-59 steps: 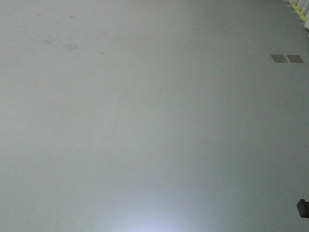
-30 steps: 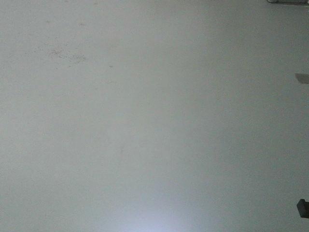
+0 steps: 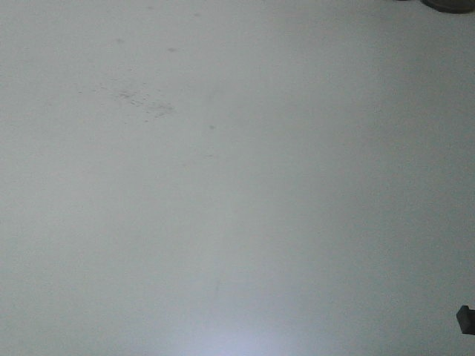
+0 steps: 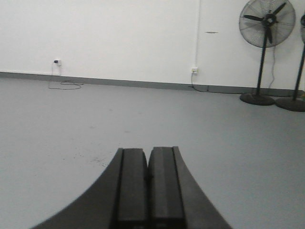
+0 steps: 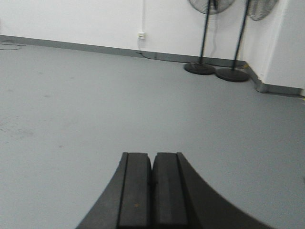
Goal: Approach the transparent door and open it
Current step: 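Drive the base forward across the grey floor toward the doorway, then drive up to the transparent sliding door beside the wooden box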
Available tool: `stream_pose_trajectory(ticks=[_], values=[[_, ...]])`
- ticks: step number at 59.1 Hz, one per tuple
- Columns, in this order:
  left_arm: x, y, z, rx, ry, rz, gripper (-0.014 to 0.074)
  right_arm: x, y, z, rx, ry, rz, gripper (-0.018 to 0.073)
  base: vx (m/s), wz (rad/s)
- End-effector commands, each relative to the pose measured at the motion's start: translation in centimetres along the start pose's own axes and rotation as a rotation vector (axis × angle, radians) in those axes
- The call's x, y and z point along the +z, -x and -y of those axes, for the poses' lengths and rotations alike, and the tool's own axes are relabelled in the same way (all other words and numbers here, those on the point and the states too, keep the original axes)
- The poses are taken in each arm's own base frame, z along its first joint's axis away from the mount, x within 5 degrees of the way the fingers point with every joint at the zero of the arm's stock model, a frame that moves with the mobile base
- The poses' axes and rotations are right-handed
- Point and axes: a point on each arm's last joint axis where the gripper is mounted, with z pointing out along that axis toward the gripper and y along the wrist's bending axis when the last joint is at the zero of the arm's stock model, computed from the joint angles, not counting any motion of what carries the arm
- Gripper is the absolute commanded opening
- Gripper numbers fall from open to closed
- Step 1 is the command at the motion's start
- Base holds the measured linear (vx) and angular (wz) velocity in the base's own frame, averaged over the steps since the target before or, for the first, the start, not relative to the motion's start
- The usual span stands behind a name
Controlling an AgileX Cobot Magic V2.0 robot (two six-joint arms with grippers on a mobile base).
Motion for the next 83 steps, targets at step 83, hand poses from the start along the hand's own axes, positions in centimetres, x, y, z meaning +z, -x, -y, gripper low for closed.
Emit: stream_pose_trajectory(ticks=[83], values=[[0.02,-0.23,-0.04,-0.018,-0.003,0.061,-0.0006,-0.02,0.32,-0.02,-0.006,-0.001,0.08,-0.0008,0.56,0.55]])
